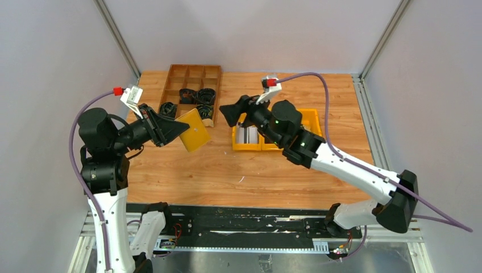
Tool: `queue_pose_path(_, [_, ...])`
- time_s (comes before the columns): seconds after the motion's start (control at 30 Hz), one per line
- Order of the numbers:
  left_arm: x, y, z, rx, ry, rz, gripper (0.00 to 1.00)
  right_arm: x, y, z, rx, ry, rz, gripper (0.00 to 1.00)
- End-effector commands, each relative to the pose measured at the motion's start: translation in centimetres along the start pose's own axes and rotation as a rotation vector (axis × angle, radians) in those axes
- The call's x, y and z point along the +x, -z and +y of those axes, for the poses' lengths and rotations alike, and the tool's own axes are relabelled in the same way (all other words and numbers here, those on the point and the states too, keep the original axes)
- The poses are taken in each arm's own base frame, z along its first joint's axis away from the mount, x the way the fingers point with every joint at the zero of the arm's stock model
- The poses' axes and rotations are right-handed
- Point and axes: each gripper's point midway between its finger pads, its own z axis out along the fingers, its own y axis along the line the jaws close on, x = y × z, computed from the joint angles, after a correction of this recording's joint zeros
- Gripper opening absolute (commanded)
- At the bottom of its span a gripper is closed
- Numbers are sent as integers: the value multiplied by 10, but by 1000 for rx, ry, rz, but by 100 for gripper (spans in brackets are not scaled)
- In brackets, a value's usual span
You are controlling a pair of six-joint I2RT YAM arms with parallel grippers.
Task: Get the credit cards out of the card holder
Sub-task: Open the card holder.
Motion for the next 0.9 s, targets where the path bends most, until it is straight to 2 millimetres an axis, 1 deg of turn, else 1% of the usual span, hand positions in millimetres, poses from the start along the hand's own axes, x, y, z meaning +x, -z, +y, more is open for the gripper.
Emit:
queue_pose_path(0.0, [-14,6,-33,129,-105,-41,0,12,33,34,-250,-228,82,77])
queue_pose_path(0.07, [-18,6,-37,148,-111,-55,0,15,42,37,-306,-245,54,77])
queue_pose_path(0.2, [-23,5,-41,164,-113,-77,0,16,60,54,-470,-247,-7,78])
queue_pose_path(0.27, [-25,6,-43,171,-110,-84,0,18,64,62,-532,-255,-7,78])
queue_pose_path(0.33, [-26,6,-46,185,-107,-91,0,21,63,71,-587,-267,6,78])
queue_pose_path(0.4, [-26,8,-51,198,-109,-90,0,17,63,83,-653,-293,2,79])
queue_pose_path(0.43, [-26,9,-53,204,-112,-88,0,18,61,86,-668,-309,10,79])
queue_pose_path(0.47, [-25,10,-54,208,-113,-85,0,15,61,89,-691,-323,-5,79])
queue_pose_path(0.57, [-23,11,-57,218,-118,-77,0,14,57,92,-720,-364,-38,80])
queue_pose_path(0.7, [-22,13,-60,225,-120,-73,0,3,56,95,-759,-413,-101,80])
queue_pose_path(0.77, [-22,14,-63,230,-129,-74,0,0,57,99,-792,-411,-121,81])
queue_pose_path(0.8, [-22,15,-64,232,-133,-74,0,-1,56,98,-792,-406,-118,81])
queue_pose_path(0.87, [-21,16,-67,237,-141,-69,0,-2,54,90,-751,-392,-102,81])
